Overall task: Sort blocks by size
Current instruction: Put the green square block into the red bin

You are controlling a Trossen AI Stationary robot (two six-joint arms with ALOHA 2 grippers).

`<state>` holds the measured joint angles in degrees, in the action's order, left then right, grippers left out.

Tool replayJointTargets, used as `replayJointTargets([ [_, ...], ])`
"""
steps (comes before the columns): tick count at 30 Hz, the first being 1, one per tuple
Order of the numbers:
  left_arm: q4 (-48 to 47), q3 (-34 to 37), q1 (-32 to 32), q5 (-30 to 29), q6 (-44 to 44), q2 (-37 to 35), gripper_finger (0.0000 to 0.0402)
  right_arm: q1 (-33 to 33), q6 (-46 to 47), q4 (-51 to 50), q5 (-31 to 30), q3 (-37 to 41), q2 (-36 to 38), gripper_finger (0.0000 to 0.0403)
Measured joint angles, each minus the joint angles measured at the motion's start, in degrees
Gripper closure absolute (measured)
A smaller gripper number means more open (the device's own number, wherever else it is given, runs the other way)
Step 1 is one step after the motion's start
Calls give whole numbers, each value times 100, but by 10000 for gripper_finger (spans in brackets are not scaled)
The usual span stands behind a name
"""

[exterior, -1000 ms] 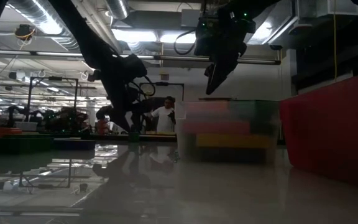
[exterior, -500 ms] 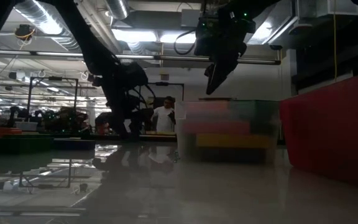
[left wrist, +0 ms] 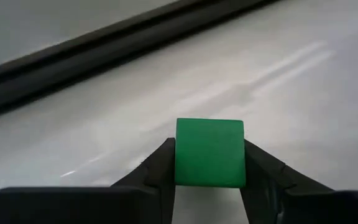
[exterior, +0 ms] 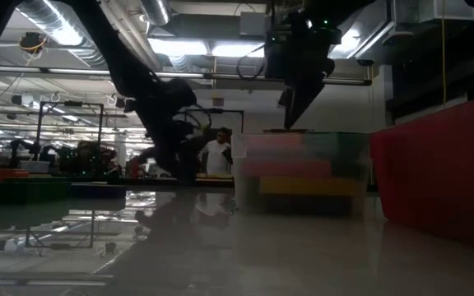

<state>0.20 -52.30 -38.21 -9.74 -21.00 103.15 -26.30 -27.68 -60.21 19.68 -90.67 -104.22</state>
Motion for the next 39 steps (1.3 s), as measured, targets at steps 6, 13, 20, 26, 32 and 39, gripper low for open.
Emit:
replayJointTargets([
  [6, 780, -4, 391, 1892, -351, -277, 284, -484, -41, -154, 40, 2, 91, 189],
  [13, 2280, -10, 1625, 2799, -648, -292, 284, -1071, 44, -192, 123, 2, 129, 189],
  [20, 3259, -8, 3070, 2378, -604, -288, 284, -1196, 53, -682, 905, 2, 148, 189],
  [26, 3981, -48, 4306, 961, -563, -108, 284, -1200, 269, -721, 940, 2, 297, 189],
  [32, 4116, -778, 5188, 149, -171, 678, 284, -1186, 644, -704, 921, 0, 402, 189],
  [39, 3948, -2354, 5641, 194, 380, 2034, 284, -1152, 1090, -721, 946, 0, 402, 189],
])
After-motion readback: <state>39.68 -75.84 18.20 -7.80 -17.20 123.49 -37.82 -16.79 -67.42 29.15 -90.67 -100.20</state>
